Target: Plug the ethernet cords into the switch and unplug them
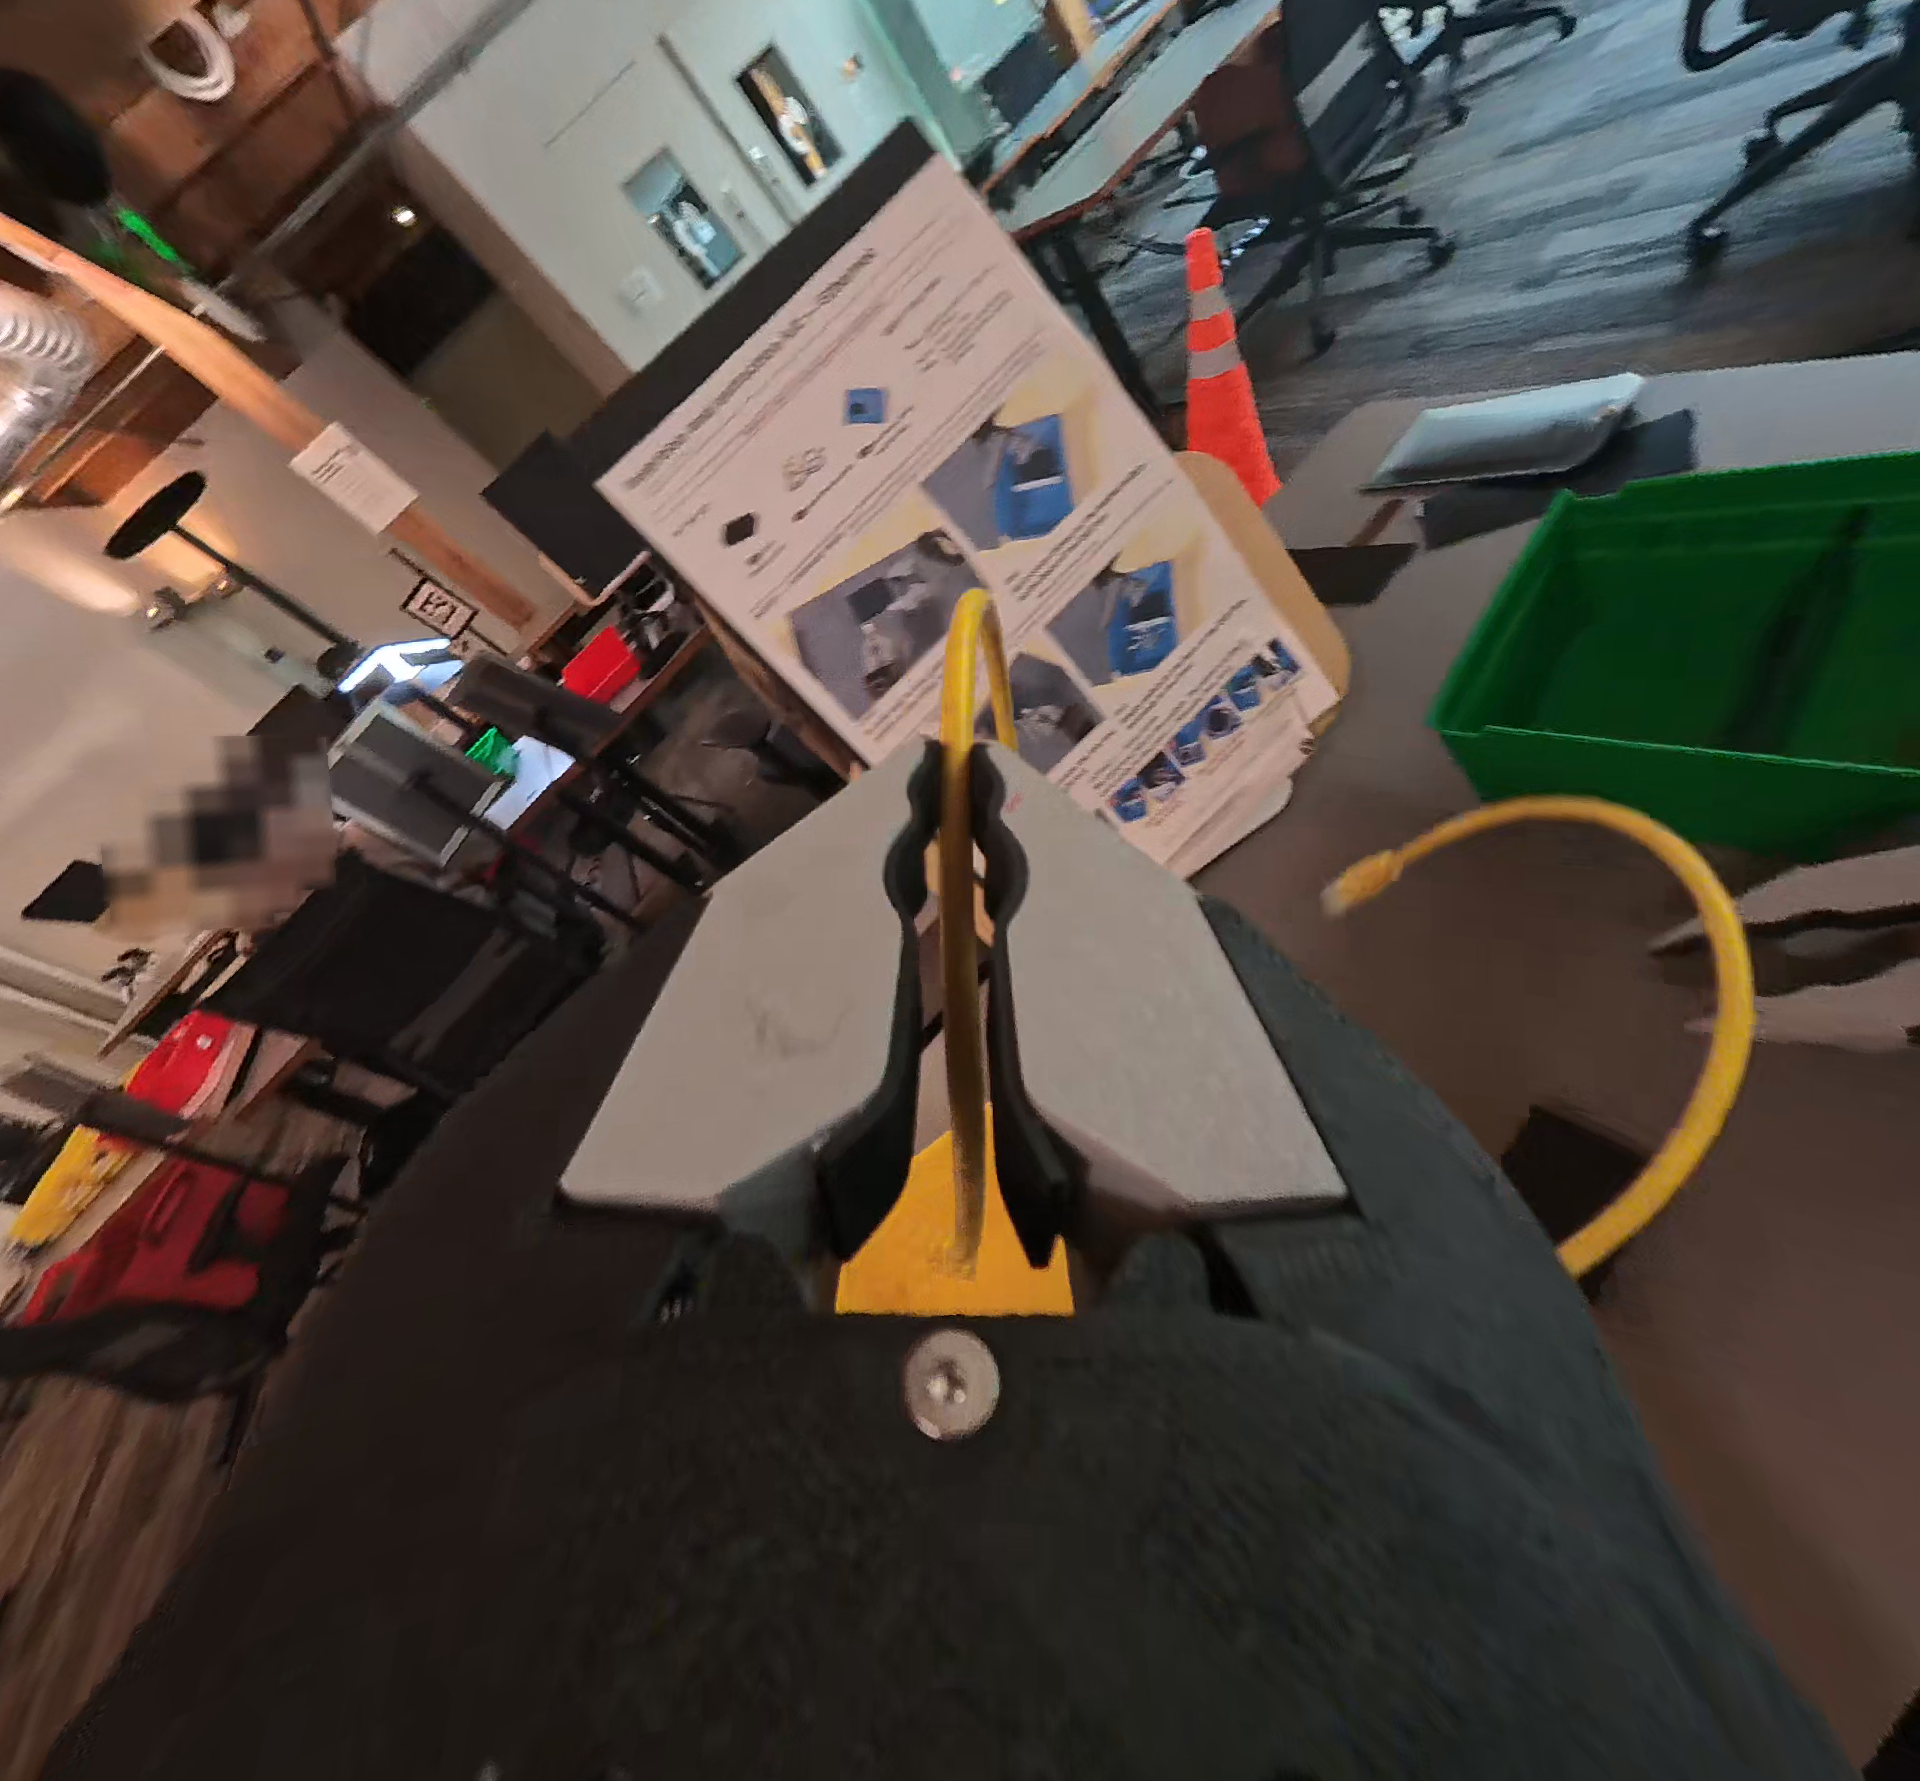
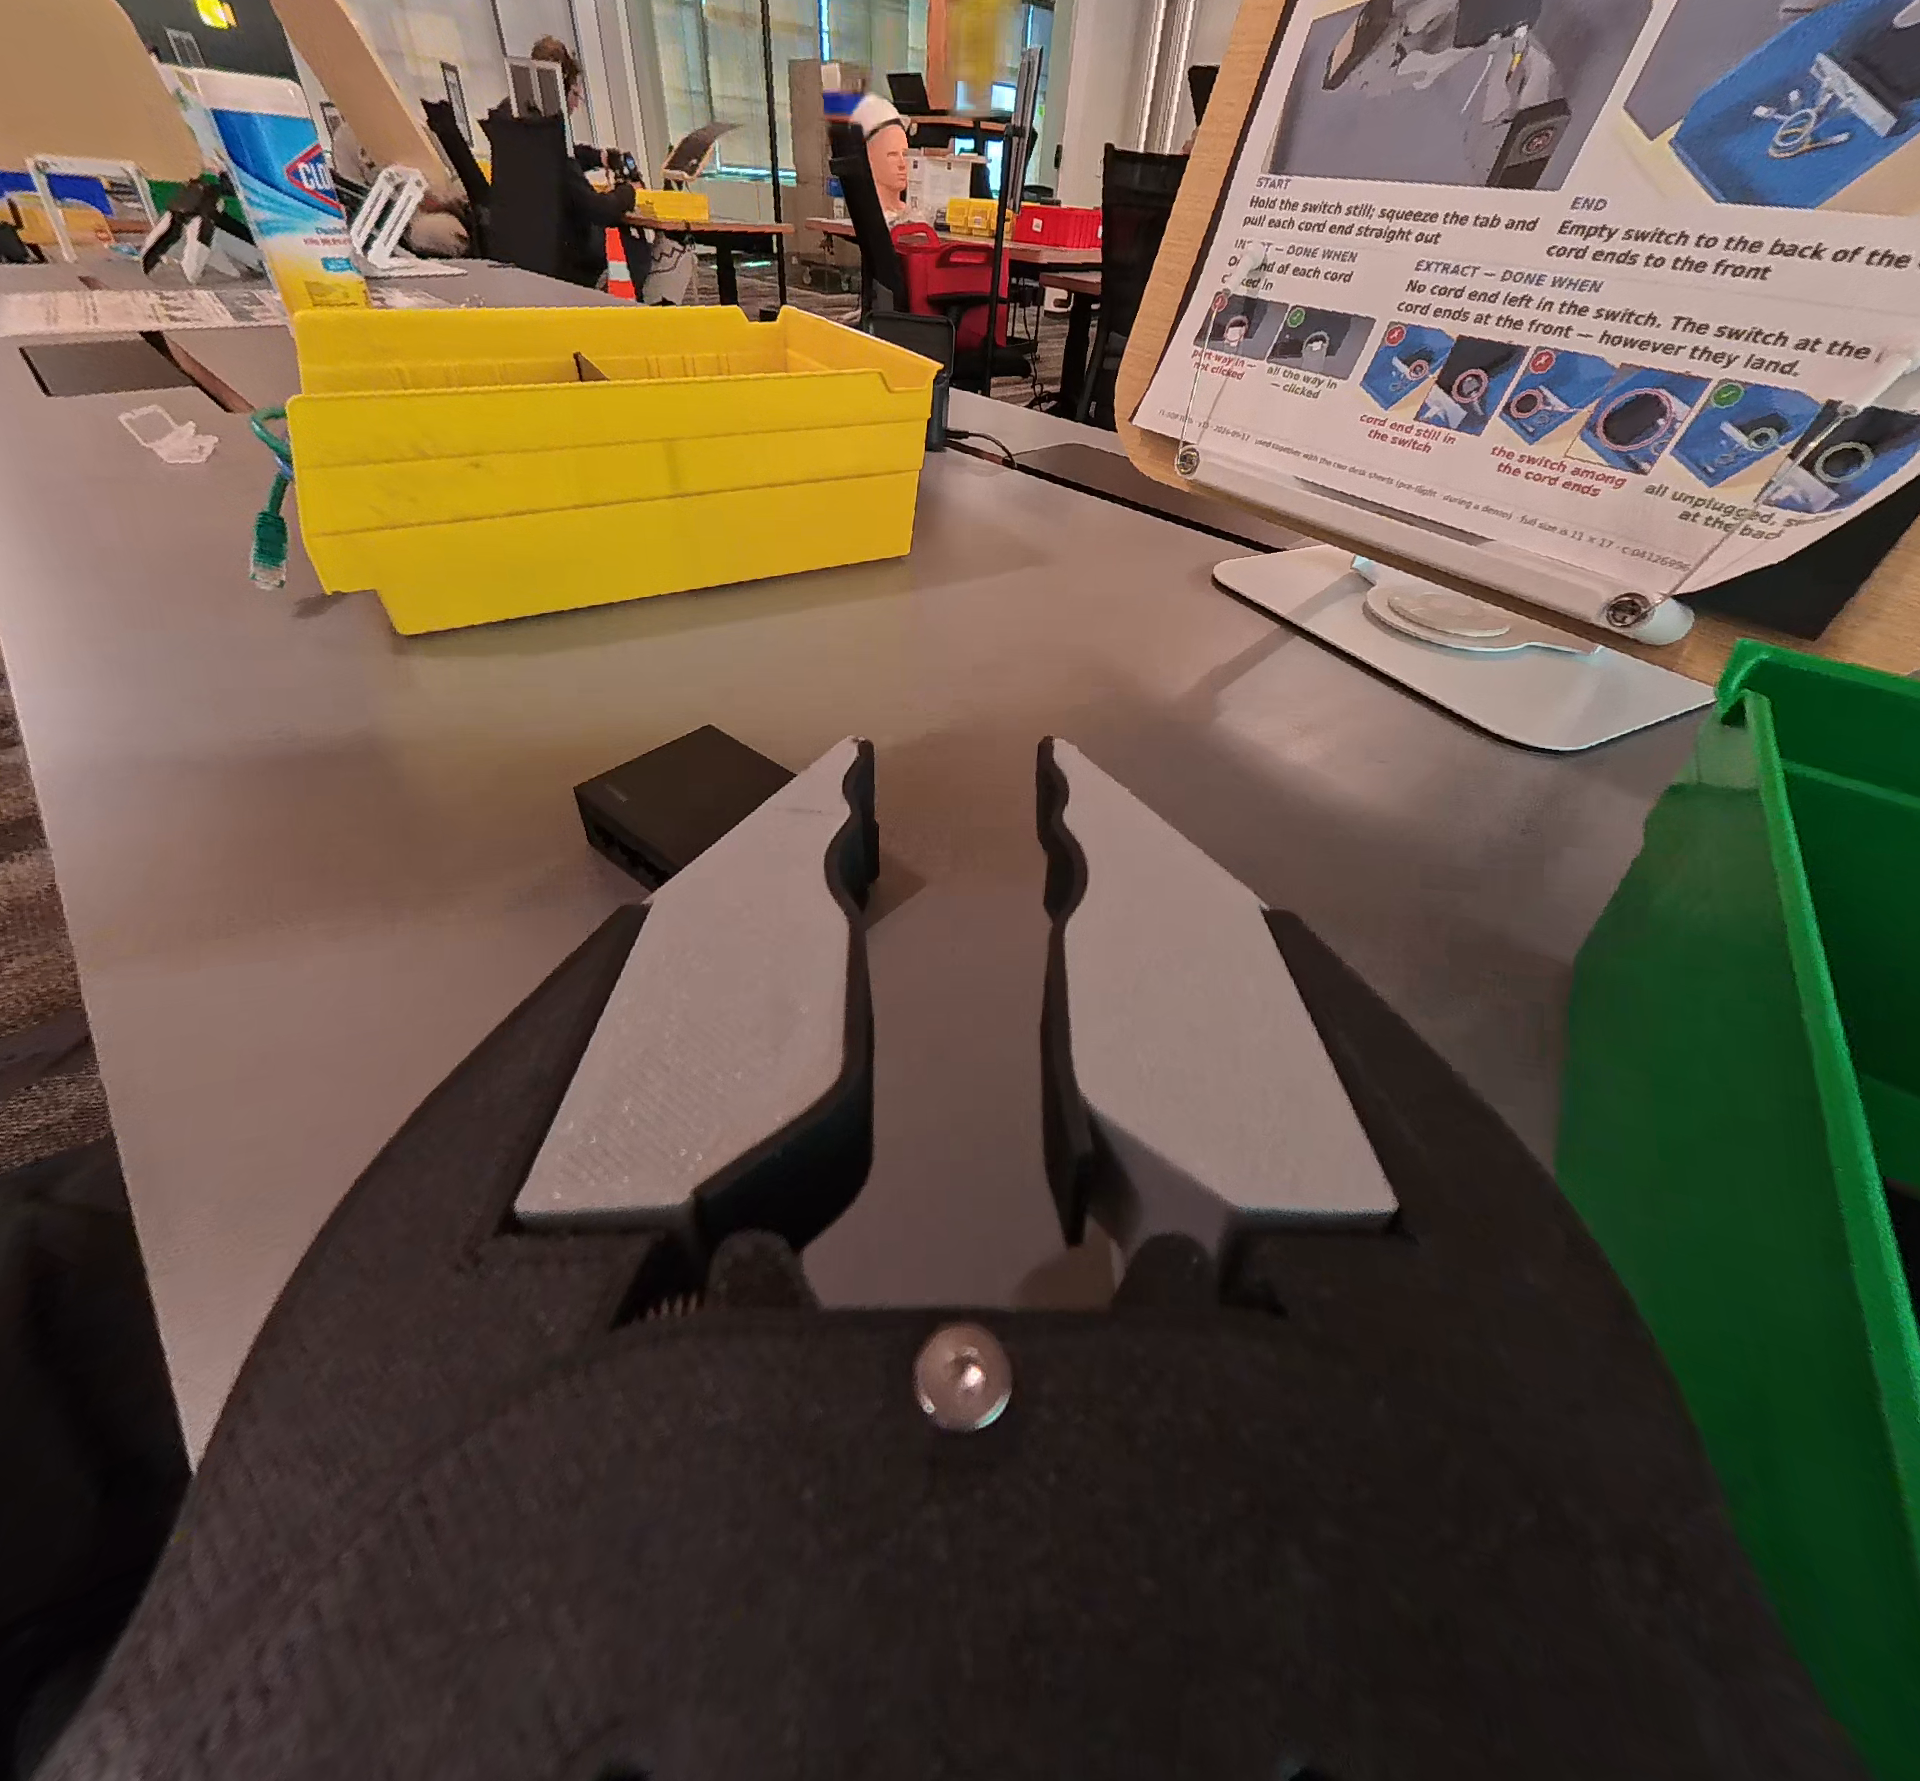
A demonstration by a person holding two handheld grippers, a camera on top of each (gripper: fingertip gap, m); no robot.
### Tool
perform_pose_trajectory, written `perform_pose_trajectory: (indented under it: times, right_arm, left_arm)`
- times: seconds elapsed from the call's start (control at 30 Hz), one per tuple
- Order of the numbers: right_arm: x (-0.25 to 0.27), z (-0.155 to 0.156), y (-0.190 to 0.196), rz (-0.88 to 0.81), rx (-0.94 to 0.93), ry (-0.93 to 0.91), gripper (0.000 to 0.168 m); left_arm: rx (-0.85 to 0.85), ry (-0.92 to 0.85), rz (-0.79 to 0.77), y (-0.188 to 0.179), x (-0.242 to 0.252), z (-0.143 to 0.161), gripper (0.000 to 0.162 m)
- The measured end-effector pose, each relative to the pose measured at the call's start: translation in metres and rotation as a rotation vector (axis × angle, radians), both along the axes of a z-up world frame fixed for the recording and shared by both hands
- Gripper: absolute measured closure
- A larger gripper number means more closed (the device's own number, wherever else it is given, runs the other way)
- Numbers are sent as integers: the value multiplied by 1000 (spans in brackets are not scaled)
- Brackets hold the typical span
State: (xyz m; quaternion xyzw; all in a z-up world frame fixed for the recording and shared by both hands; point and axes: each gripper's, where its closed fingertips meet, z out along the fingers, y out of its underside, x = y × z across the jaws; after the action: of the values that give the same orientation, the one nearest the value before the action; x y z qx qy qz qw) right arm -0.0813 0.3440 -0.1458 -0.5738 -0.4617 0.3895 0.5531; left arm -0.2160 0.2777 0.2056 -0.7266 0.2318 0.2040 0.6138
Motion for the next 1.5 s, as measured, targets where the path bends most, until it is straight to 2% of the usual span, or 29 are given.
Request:
perform_pose_trajectory:
  times: [0.13, 0.33, 0.53, 0.63, 0.73, 0.87, 0.97, 1.03, 1.1, 1.17, 1.27, 1.37, 1.43, 1.5]
  right_arm:
    - [1, 2, -1, -2, 14, 11, 141]
    - [5, 5, 8, -40, -6, 40, 140]
    - [10, 6, 18, -105, -4, 48, 137]
    - [11, 6, 20, -110, -19, 51, 137]
    - [10, 5, 20, -110, -12, 43, 137]
    - [10, 5, 20, -108, -16, 43, 137]
    - [10, 5, 20, -109, -13, 41, 137]
    - [10, 5, 20, -109, -12, 39, 137]
    - [9, 4, 20, -109, -14, 36, 137]
    - [9, 4, 20, -110, -15, 36, 137]
    - [9, 4, 20, -111, -15, 35, 137]
    - [9, 4, 20, -111, -14, 34, 137]
    - [9, 4, 20, -111, -13, 34, 137]
    - [9, 4, 21, -110, -13, 33, 137]
  left_arm:
    - [-87, 45, -49, 31, 37, -54, 158]
    - [-303, 16, -133, 73, 75, -170, 159]
    - [-501, -50, -257, 73, 112, -282, 159]
    - [-596, -67, -283, 65, 121, -325, 159]
    - [-592, -86, -281, 57, 118, -338, 145]
    - [-557, -222, -286, 34, 103, -329, 113]
    - [-531, -294, -267, 13, 76, -330, 107]
    - [-564, -305, -259, -1, 62, -348, 103]
    - [-600, -299, -240, -8, 52, -370, 93]
    - [-615, -228, -216, -8, 41, -391, 85]
    - [-590, -133, -240, 1, 38, -407, 86]
    - [-692, -77, -244, 12, 35, -428, 83]
    - [-791, -97, -237, 18, 32, -443, 78]
    - [-862, -188, -277, 20, 40, -449, 83]
